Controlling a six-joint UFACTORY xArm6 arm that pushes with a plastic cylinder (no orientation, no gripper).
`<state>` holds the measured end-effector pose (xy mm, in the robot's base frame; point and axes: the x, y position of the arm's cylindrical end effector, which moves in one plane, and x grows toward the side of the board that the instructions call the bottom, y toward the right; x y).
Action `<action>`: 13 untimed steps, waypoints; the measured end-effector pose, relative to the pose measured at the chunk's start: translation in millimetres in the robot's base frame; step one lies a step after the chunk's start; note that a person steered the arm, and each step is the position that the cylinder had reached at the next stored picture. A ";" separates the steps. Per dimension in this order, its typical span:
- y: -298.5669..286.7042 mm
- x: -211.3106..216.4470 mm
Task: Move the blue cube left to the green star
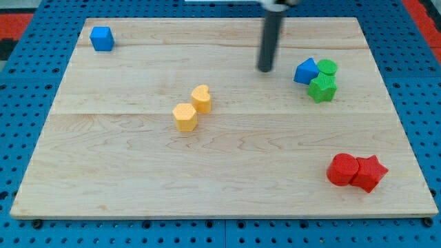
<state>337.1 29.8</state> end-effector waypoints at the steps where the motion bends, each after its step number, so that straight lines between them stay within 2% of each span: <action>1: -133.8 4.4; 2: -247.4 5.8; 3: -269.8 3.9; 7: -289.1 0.9; 8: -286.7 -56.9; 11: -306.0 -59.2; 12: -334.7 -59.5; 13: -306.3 -100.1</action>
<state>237.1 -276.6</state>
